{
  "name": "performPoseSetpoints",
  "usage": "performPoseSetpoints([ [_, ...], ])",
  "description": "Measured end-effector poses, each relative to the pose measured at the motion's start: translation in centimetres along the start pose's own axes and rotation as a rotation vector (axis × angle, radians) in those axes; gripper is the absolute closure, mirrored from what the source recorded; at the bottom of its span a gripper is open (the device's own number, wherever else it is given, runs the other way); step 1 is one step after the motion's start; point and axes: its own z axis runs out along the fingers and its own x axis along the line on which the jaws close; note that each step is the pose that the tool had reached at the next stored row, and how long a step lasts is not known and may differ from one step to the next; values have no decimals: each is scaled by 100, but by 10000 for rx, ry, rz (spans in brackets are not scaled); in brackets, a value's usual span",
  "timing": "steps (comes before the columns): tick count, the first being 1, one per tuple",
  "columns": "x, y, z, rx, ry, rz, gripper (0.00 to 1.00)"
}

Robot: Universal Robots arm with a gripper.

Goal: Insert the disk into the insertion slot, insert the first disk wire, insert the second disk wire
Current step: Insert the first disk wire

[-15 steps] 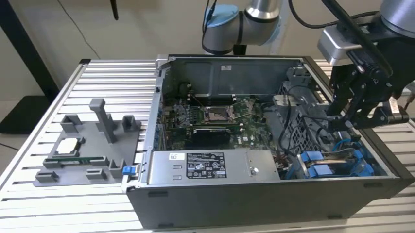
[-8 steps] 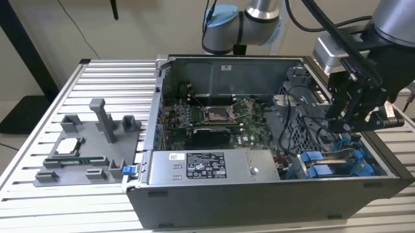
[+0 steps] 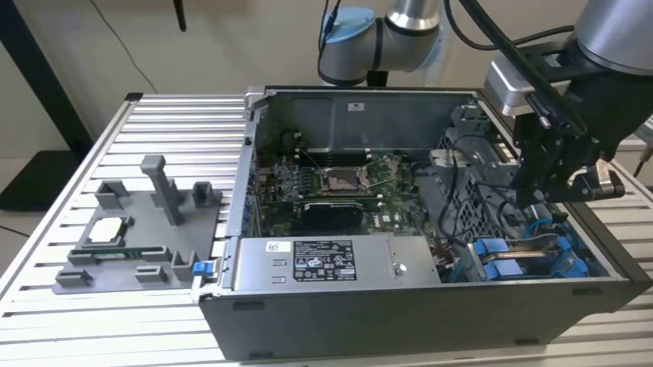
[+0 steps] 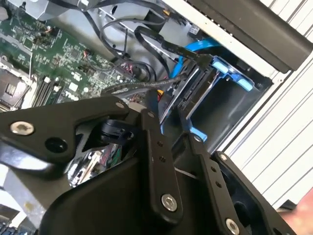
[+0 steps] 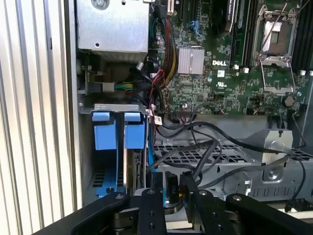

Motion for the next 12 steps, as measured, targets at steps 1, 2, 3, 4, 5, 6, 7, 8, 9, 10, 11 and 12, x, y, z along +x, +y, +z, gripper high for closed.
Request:
performPoseSetpoints([
  [1,0,3,-1,86,-1,-23,0],
  [2,0,5,-2,134,-2,-40,0],
  [3,0,6,-2,183,-3,-55,0],
  [4,0,12,-1,212,-4,-61,0],
  [5,-1,22,-3,214,-4,-62,0],
  [6,-1,34,-5,217,-4,-62,0],
  [7,-1,44,-6,219,-4,-63,0],
  [8,-1,51,-5,222,-5,-63,0],
  [9,-1,54,-2,230,-7,-65,0],
  [10,0,56,2,245,-4,-68,0],
  [11,1,58,7,268,-3,-71,0],
  [12,2,60,15,299,-3,-74,0],
])
